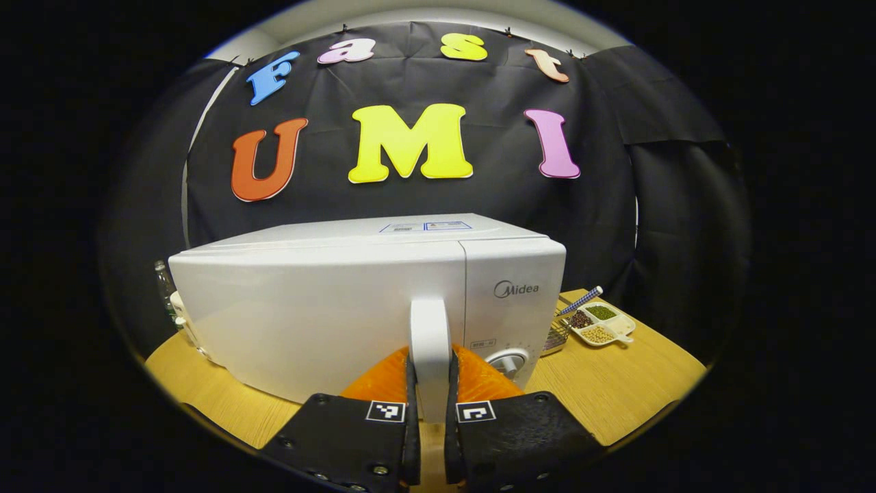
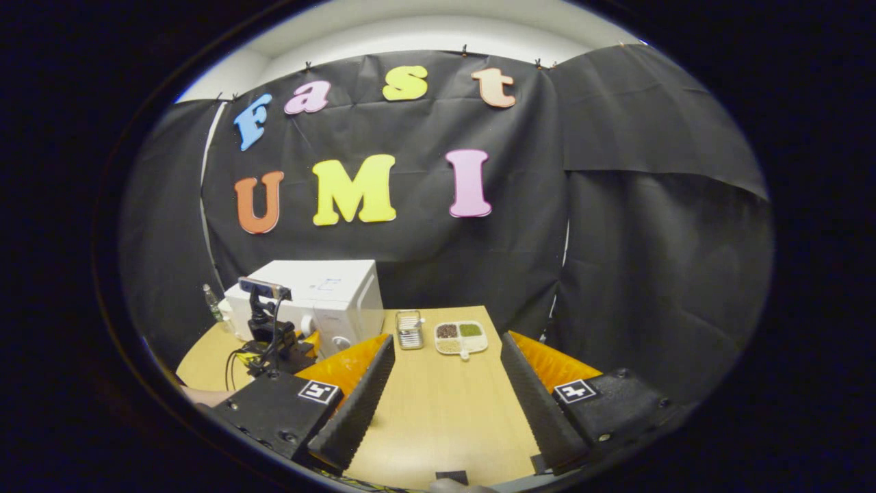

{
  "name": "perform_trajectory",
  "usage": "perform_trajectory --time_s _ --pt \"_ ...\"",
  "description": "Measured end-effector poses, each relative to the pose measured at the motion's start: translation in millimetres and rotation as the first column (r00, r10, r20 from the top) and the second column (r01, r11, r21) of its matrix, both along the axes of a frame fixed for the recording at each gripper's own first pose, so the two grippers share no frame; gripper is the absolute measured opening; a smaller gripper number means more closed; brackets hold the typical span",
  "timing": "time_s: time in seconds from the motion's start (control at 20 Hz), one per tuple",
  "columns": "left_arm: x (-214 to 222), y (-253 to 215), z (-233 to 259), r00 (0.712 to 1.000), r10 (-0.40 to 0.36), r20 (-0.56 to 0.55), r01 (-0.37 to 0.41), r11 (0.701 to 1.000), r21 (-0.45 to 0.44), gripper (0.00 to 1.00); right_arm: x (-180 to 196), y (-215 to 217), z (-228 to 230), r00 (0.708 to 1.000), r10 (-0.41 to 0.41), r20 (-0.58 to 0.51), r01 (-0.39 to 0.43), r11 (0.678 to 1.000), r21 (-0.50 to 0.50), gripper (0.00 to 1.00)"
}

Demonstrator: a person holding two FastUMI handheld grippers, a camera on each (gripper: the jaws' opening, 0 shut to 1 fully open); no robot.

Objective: Open the microwave oven with the left hand, put the food in, and close the microwave oven.

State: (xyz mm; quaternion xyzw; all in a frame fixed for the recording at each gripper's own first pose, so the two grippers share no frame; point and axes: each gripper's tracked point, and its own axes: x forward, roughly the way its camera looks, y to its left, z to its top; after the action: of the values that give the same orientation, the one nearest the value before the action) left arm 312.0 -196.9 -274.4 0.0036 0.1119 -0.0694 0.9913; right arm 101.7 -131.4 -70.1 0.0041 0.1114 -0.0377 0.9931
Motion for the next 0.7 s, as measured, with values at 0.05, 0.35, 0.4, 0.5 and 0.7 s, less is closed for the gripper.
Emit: perform_trajectory --time_s 0.05,0.35,0.4,0.5,0.7 --pt "0 0 0 1.0 -0.002 -0.003 0.002 1.0 0.0 0.13 0 3 0 1.0 0.007 0.002 -0.007 1.0 -0.001 0.99" --pt "-6 1 -2 0.999 -0.005 -0.033 0.004 1.0 -0.01 0.13 2 15 3 1.0 0.026 -0.001 -0.026 0.999 0.022 0.99" --pt "-15 2 -2 0.999 -0.004 -0.032 0.004 1.0 -0.017 0.13 2 17 4 1.0 0.028 0.001 -0.028 0.999 0.016 0.91" --pt "-38 7 -4 0.999 -0.029 -0.013 0.029 1.0 -0.001 0.13 2 21 6 1.0 0.027 0.005 -0.027 0.999 -0.017 0.99" --pt "-87 30 -4 0.998 -0.068 -0.011 0.068 0.998 0.003 0.13 -3 45 4 0.997 0.073 0.002 -0.072 0.995 -0.074 0.99"
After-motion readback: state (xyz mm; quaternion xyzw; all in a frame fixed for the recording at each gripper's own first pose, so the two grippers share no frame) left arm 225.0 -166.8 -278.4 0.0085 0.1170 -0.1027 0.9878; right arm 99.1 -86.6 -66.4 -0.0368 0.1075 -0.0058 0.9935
